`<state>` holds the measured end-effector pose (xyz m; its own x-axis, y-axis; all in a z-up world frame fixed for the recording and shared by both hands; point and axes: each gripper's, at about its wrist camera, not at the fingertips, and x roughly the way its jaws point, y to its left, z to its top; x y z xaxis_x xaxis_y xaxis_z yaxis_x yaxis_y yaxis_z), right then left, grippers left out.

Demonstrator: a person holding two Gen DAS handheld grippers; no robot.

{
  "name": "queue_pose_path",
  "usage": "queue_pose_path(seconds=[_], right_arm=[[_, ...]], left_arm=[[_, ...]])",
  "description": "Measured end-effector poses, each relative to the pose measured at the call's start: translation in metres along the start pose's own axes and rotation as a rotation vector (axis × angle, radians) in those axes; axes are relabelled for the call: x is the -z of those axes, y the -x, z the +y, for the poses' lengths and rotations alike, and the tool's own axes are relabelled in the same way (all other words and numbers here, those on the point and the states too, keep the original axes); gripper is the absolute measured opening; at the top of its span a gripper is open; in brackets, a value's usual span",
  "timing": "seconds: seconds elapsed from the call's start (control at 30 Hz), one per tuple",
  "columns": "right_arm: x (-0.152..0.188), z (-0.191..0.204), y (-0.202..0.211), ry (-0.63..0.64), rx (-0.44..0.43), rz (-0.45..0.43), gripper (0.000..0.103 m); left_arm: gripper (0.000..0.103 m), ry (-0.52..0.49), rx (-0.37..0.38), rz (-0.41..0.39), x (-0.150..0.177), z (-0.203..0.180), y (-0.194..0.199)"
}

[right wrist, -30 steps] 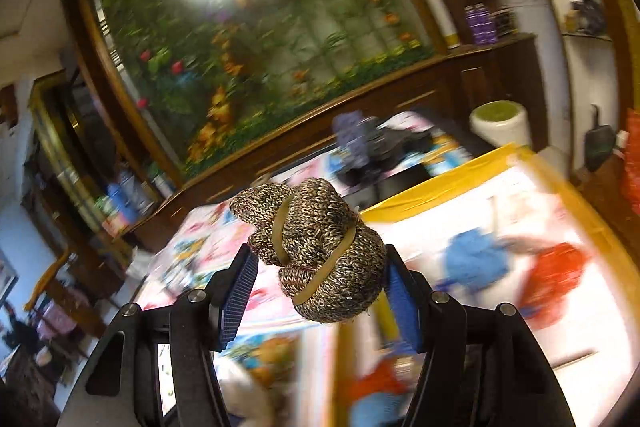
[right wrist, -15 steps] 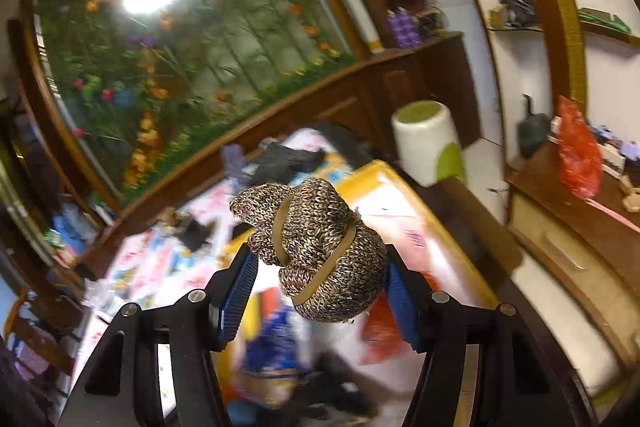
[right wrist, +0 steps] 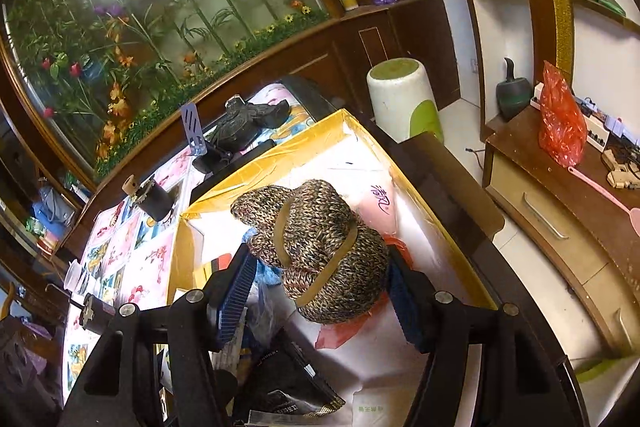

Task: Organize soft objects
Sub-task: 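Drop the tissue pack and hat into the white box, opening both grippers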

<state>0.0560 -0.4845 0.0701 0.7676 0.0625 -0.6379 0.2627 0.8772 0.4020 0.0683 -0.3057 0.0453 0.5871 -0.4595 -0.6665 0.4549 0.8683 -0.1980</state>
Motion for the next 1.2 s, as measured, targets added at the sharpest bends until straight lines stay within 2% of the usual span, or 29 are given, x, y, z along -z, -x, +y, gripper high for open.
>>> queue_pose_path(seconds=[0.2, 0.3, 0.43, 0.53, 0.7, 0.97, 1.2], right_arm=[[0.000, 0.001, 0.000, -0.010, 0.000, 0.002, 0.078], [0.001, 0.001, 0.003, -0.011, -0.006, -0.011, 0.081], [0.000, -0.001, 0.009, -0.022, -0.020, -0.044, 0.081], [-0.001, -0.002, 0.016, -0.035, -0.029, -0.077, 0.082], [-0.001, 0.000, 0.026, -0.030, -0.047, -0.133, 0.082], [0.003, 0.006, 0.035, -0.006, -0.063, -0.199, 0.082], [0.015, 0.036, 0.051, 0.119, -0.113, -0.291, 0.082]], left_arm=[[0.053, -0.032, 0.002, -0.014, 0.001, -0.005, 0.001], [0.059, -0.032, 0.018, -0.021, 0.001, -0.004, 0.002], [0.071, -0.045, 0.046, -0.053, 0.002, -0.008, 0.009], [0.073, -0.066, 0.076, -0.069, 0.003, -0.014, 0.014], [0.074, -0.080, 0.084, -0.084, 0.005, -0.017, 0.023], [0.074, -0.024, 0.081, -0.089, 0.009, 0.013, 0.045], [0.074, 0.023, 0.029, -0.102, 0.021, 0.058, 0.071]])
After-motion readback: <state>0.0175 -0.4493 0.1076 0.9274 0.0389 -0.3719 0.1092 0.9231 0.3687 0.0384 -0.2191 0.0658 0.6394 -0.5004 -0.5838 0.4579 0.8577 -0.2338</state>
